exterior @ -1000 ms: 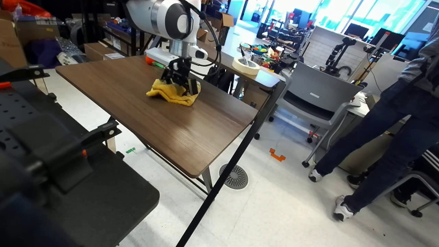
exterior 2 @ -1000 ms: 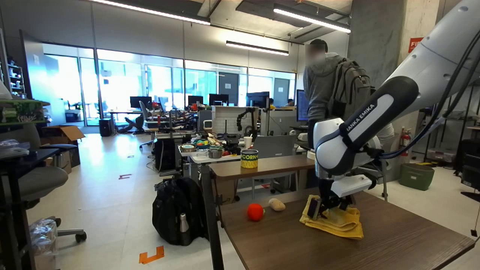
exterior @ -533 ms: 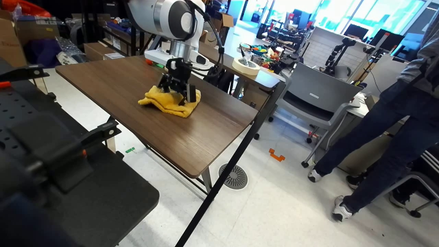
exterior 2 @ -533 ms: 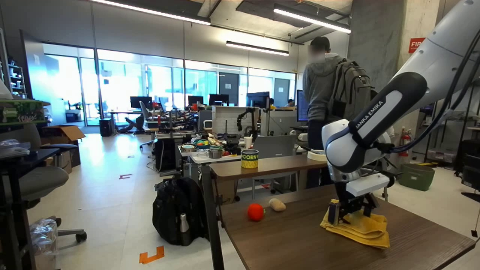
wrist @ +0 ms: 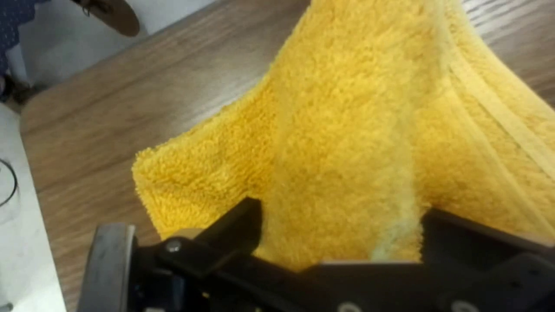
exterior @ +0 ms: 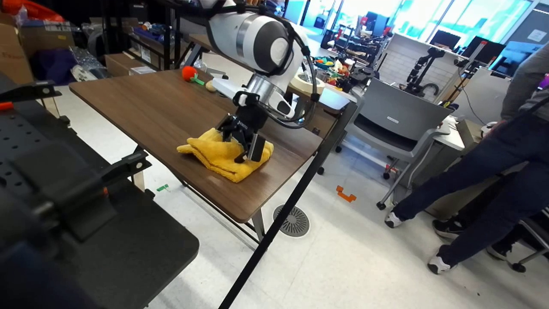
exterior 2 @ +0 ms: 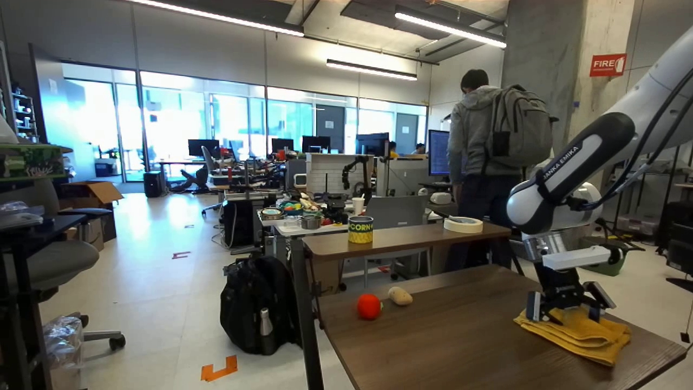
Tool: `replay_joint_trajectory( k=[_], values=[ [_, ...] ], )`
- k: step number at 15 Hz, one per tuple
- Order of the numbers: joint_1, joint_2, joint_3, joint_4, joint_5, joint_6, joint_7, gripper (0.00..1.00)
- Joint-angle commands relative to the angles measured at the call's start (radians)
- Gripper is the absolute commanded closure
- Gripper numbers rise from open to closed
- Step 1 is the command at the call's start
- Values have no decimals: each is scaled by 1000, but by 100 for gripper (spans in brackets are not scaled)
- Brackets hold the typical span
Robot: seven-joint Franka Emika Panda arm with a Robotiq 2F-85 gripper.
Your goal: Use the towel to clean the table and move the plush toys to the right
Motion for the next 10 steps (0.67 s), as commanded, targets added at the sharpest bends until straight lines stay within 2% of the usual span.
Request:
replay_joint_trajectory(
  k=[1,3,10],
  values=[
    [-69,166,8,137,30,-99,-11,0],
    [-49,174,29,138,10,-103,-63,0],
    [158,39,32,-56,-183,7,-122,0]
  ],
)
